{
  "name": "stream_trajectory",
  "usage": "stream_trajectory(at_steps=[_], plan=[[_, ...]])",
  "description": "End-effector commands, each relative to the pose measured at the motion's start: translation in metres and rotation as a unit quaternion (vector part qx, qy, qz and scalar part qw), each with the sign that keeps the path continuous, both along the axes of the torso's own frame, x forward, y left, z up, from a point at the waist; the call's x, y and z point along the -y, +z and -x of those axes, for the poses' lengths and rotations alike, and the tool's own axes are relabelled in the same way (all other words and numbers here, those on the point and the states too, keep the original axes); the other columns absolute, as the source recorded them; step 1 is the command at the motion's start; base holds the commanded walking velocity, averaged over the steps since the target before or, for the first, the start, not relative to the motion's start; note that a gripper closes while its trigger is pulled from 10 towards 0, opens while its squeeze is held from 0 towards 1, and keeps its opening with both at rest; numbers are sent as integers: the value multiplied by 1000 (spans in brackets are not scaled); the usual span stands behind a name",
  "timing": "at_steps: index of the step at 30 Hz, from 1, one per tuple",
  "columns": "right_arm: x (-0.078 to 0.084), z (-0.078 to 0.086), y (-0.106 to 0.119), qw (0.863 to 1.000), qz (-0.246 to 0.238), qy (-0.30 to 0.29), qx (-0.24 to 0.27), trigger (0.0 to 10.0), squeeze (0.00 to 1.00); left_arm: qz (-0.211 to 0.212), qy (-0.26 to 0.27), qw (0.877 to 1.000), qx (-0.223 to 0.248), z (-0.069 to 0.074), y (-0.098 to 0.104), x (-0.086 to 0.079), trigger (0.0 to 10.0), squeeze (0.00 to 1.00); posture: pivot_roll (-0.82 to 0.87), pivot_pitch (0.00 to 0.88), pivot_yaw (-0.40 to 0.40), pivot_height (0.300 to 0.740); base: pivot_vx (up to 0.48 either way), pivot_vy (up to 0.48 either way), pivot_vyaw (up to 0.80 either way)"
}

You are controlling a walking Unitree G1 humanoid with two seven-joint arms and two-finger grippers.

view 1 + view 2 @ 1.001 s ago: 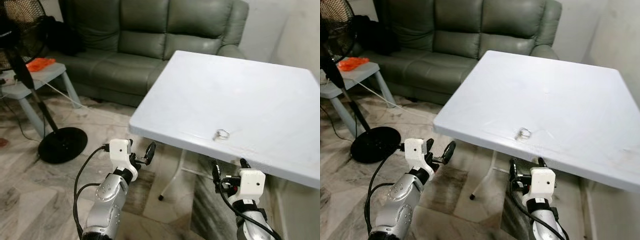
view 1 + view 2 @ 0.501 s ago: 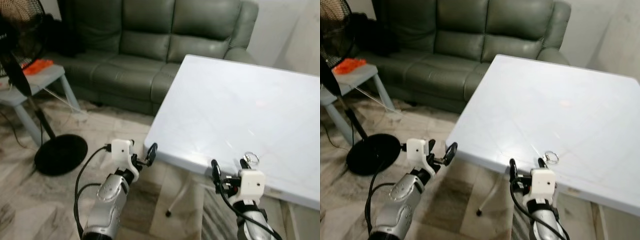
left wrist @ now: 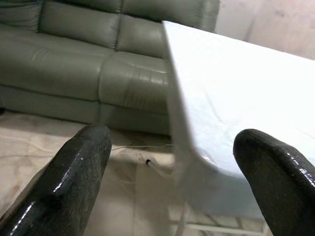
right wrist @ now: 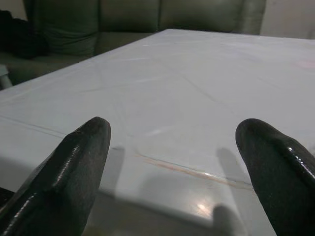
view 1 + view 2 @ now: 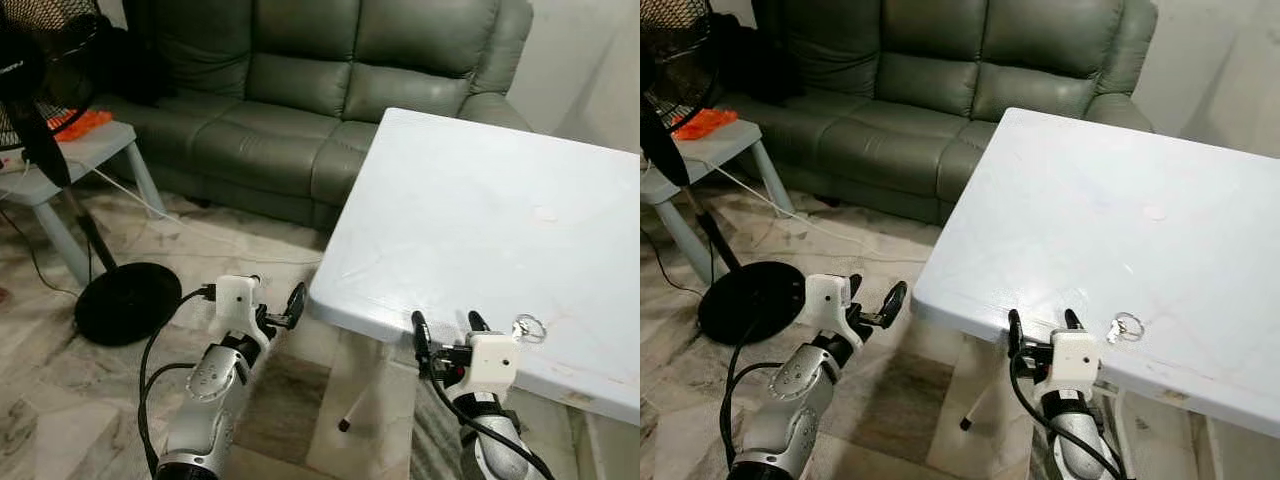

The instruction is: Hang keys on a hook

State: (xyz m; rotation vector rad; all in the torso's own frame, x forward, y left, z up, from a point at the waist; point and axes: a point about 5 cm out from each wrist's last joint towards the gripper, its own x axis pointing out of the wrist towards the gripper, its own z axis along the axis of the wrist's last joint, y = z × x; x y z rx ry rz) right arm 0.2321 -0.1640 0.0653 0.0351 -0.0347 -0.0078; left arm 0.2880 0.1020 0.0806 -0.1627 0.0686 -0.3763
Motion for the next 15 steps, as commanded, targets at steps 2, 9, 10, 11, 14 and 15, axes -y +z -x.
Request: stream_trajectory(at_steps=[2, 9, 10, 11, 14, 15], plan=[[4, -4, 3, 1000, -5, -18, 0, 10000, 0, -15, -17, 1000, 18, 2, 5, 4, 10000, 0, -39, 27, -51, 714, 0, 0, 0], [8, -10, 4, 998, -17, -55, -13, 10000, 0, -43, -69, 996, 44, 8, 10, 19, 10000, 0, -40, 17, -47, 714, 0, 0, 0], [9, -11, 4, 998, -17, -58, -13, 10000, 0, -43, -71, 996, 45, 8, 10, 20, 10000, 0, -40, 14, -46, 714, 0, 0, 0], [8, -12, 5, 998, -15, -53, -9, 10000, 0, -44, -72, 995, 45, 8, 10, 20, 10000, 0, -40, 14, -46, 714, 0, 0, 0], [5, -12, 7, 999, -12, -36, -2, 10000, 0, -47, -75, 995, 47, 8, 11, 20, 10000, 0, -40, 11, -44, 714, 0, 0, 0], [4, -12, 8, 1000, -12, -28, 3, 10000, 0, -47, -76, 995, 48, 8, 11, 21, 10000, 0, -39, 12, -44, 714, 0, 0, 0]])
